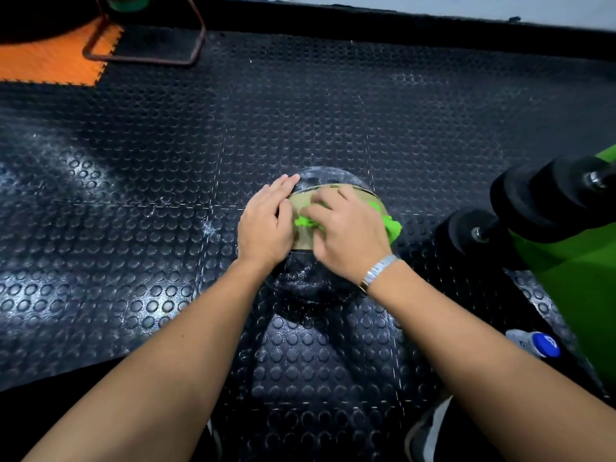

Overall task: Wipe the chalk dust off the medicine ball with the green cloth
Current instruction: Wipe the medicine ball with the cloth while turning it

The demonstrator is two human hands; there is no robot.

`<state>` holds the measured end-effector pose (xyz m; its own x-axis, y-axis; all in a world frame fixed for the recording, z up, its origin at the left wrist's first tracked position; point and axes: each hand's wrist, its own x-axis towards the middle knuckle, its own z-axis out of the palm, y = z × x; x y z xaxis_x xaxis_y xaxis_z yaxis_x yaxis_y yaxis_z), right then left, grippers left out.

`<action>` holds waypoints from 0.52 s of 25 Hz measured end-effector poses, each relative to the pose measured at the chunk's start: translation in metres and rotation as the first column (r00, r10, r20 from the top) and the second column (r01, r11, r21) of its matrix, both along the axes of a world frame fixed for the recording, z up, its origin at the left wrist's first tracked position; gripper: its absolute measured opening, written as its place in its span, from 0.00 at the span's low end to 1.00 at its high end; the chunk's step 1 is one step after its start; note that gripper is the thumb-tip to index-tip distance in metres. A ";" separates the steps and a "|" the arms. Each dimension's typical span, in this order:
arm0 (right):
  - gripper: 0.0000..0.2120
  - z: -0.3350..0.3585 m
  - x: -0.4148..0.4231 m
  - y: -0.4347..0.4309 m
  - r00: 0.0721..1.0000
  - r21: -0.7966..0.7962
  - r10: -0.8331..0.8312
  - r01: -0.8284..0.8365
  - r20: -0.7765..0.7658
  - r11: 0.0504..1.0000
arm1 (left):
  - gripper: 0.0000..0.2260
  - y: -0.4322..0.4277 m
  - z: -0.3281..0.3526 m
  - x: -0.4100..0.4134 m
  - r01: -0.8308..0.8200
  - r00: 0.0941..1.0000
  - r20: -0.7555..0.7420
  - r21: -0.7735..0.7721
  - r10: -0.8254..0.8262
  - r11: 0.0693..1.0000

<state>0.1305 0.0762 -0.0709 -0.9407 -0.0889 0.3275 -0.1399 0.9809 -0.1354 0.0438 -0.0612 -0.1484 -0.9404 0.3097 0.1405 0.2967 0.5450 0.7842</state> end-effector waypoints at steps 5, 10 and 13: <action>0.10 0.014 -0.005 0.021 0.977 -0.074 -0.213 0.215 0.031 0.974 | 0.25 0.005 0.014 -0.001 0.066 0.984 0.163 0.033 -0.070 0.997; 0.14 0.013 -0.004 0.031 0.954 -0.145 -0.240 0.267 0.181 0.953 | 0.44 -0.031 0.038 -0.013 0.316 0.822 0.469 0.094 -0.322 0.944; 0.16 0.012 -0.001 0.031 0.961 -0.230 -0.221 0.256 0.169 0.939 | 0.67 -0.044 0.030 -0.011 0.427 0.790 0.482 0.009 -0.378 0.904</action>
<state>0.1298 0.1068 -0.0592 -0.9618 0.2105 0.1753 0.1315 0.9161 -0.3787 0.0327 -0.1047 -0.1183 -0.6723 0.6637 -0.3278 0.1229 0.5368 0.8347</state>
